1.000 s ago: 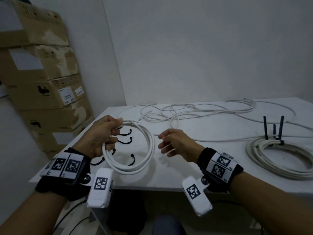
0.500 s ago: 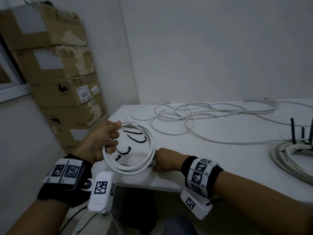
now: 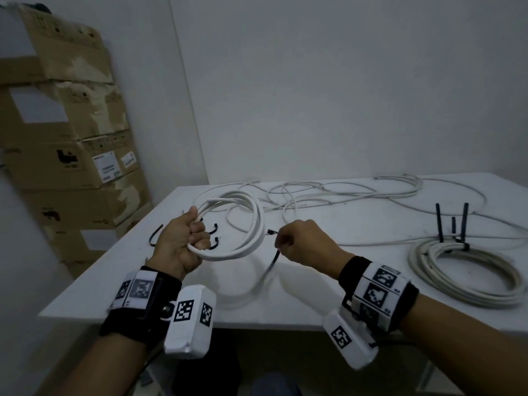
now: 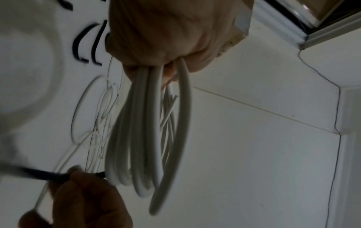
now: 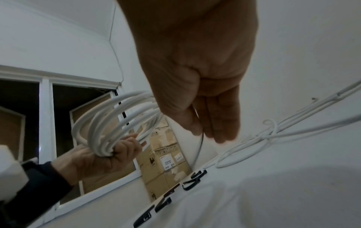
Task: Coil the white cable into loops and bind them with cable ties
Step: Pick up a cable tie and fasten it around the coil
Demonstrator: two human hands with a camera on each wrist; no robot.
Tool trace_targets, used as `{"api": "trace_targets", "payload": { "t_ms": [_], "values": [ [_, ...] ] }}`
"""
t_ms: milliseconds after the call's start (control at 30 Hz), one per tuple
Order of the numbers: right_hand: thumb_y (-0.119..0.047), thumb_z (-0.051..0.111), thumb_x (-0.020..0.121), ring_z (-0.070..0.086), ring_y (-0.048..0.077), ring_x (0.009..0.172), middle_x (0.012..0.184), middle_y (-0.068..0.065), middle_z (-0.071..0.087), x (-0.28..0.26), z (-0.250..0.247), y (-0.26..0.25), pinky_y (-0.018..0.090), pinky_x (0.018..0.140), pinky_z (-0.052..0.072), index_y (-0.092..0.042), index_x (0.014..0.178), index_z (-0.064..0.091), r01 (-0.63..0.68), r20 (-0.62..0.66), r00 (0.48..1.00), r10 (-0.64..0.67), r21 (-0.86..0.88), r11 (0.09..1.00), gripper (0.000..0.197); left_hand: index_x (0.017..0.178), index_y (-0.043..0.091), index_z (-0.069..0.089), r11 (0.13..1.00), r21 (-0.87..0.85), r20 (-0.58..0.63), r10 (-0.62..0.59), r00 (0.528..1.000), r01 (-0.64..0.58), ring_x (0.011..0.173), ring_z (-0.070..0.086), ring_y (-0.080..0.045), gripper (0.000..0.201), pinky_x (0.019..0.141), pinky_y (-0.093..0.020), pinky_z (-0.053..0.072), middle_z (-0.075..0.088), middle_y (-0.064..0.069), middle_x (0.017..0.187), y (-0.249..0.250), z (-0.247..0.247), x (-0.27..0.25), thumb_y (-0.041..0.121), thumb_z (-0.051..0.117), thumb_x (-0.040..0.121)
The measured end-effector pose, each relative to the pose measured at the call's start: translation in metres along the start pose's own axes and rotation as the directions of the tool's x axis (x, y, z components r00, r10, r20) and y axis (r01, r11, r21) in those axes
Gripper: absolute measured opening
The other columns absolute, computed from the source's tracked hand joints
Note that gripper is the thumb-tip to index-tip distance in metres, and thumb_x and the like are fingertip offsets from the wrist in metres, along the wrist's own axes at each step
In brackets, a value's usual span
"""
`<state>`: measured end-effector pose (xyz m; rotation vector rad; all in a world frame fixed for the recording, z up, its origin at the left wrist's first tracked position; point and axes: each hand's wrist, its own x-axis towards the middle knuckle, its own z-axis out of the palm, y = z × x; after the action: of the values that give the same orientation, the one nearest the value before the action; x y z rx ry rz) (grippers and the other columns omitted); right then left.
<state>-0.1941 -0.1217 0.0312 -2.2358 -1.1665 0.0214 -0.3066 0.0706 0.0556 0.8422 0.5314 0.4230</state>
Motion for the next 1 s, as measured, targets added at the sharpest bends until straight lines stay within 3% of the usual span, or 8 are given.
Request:
{"api": "trace_targets", "payload": {
  "t_ms": [67, 167, 267, 333, 433, 600, 800, 1000],
  "values": [
    [-0.007, 0.060, 0.085, 0.065, 0.014, 0.071, 0.088, 0.007, 0.073, -0.007, 0.000, 0.006, 0.008, 0.061, 0.046, -0.004, 0.093, 0.074, -0.017, -0.152, 0.987, 0.051, 0.217, 0.976, 0.016, 0.064, 0.018, 0.028, 0.998, -0.066, -0.007, 0.006, 1.000, -0.006, 0.022, 0.022, -0.005, 0.043, 0.024, -0.015, 0.018, 0.028, 0.005, 0.032, -0.010, 0.011, 0.004, 0.032, 0.034, 0.104],
    [-0.006, 0.064, 0.083, 0.071, 0.023, 0.074, 0.080, 0.011, 0.073, -0.019, 0.005, 0.010, 0.023, 0.067, 0.058, -0.002, 0.087, 0.072, -0.027, -0.213, 0.960, 0.180, 0.571, 0.820, 0.010, 0.064, 0.019, 0.027, 0.991, -0.129, 0.008, -0.027, 1.000, 0.028, 0.022, 0.022, -0.005, 0.042, 0.025, -0.014, 0.018, 0.027, 0.005, 0.032, -0.024, 0.022, 0.009, 0.028, 0.033, 0.105],
    [-0.010, 0.059, 0.086, 0.067, 0.017, 0.082, 0.089, 0.006, 0.073, -0.022, 0.017, 0.026, 0.010, 0.067, 0.046, -0.005, 0.091, 0.073, -0.050, -0.149, 0.985, 0.082, 0.209, 0.977, 0.016, 0.062, 0.019, 0.027, 0.984, -0.163, 0.007, -0.065, 0.998, 0.065, 0.020, 0.023, -0.005, 0.044, 0.025, -0.013, 0.017, 0.026, 0.004, 0.030, -0.036, 0.033, 0.009, 0.027, 0.033, 0.105],
    [-0.011, 0.054, 0.089, 0.066, 0.020, 0.090, 0.098, 0.008, 0.072, -0.025, 0.023, 0.040, 0.018, 0.074, 0.048, -0.006, 0.098, 0.072, -0.095, -0.005, 0.995, 0.095, 0.003, 0.995, 0.021, 0.062, 0.019, 0.027, 0.985, -0.157, -0.003, -0.073, 0.997, 0.071, 0.020, 0.023, -0.005, 0.044, 0.025, -0.013, 0.016, 0.025, 0.004, 0.029, -0.042, 0.037, 0.011, 0.028, 0.033, 0.105],
    [-0.018, 0.051, 0.094, 0.066, 0.023, 0.080, 0.095, 0.013, 0.071, -0.029, 0.016, 0.054, 0.023, 0.065, 0.048, 0.001, 0.092, 0.069, -0.221, -0.014, 0.973, 0.230, 0.227, 0.949, 0.026, 0.063, 0.018, 0.028, 0.987, -0.156, -0.038, -0.054, 0.998, 0.048, 0.021, 0.022, -0.005, 0.043, 0.025, -0.014, 0.017, 0.025, 0.005, 0.030, -0.050, 0.036, 0.020, 0.028, 0.033, 0.105],
    [-0.071, 0.032, 0.084, 0.068, 0.021, 0.092, 0.097, 0.009, 0.072, -0.028, -0.006, 0.030, 0.033, 0.084, 0.050, -0.011, 0.108, 0.065, -0.328, 0.180, 0.931, 0.318, 0.791, 0.516, 0.073, 0.071, 0.019, 0.036, 0.987, -0.151, -0.114, 0.045, 0.992, -0.062, 0.024, 0.019, -0.005, 0.034, 0.028, -0.011, 0.015, 0.023, 0.008, 0.035, -0.068, 0.041, 0.032, 0.022, 0.035, 0.105],
    [-0.032, 0.045, 0.100, 0.052, 0.017, 0.056, 0.066, 0.005, 0.048, -0.006, -0.001, -0.002, 0.033, 0.059, 0.049, -0.005, 0.101, 0.052, -0.258, 0.204, 0.834, 0.512, 0.966, 0.034, 0.028, 0.070, 0.018, 0.034, 0.972, -0.070, -0.196, 0.209, 0.958, -0.226, 0.027, 0.017, -0.008, 0.033, 0.034, -0.010, 0.021, 0.021, 0.007, 0.035, -0.091, 0.060, 0.025, 0.021, 0.041, 0.102],
    [-0.022, 0.043, 0.099, 0.031, 0.012, 0.043, 0.056, 0.000, 0.034, 0.013, 0.007, 0.000, 0.024, 0.042, 0.032, -0.008, 0.087, 0.048, -0.163, -0.002, 0.815, 0.580, 0.959, 0.232, 0.018, 0.088, 0.013, 0.049, 0.958, -0.153, -0.277, 0.193, 0.941, -0.241, 0.032, 0.032, -0.009, 0.023, 0.037, -0.019, 0.041, 0.031, 0.000, 0.059, -0.110, 0.067, 0.008, 0.030, 0.041, 0.103]
  ]
}}
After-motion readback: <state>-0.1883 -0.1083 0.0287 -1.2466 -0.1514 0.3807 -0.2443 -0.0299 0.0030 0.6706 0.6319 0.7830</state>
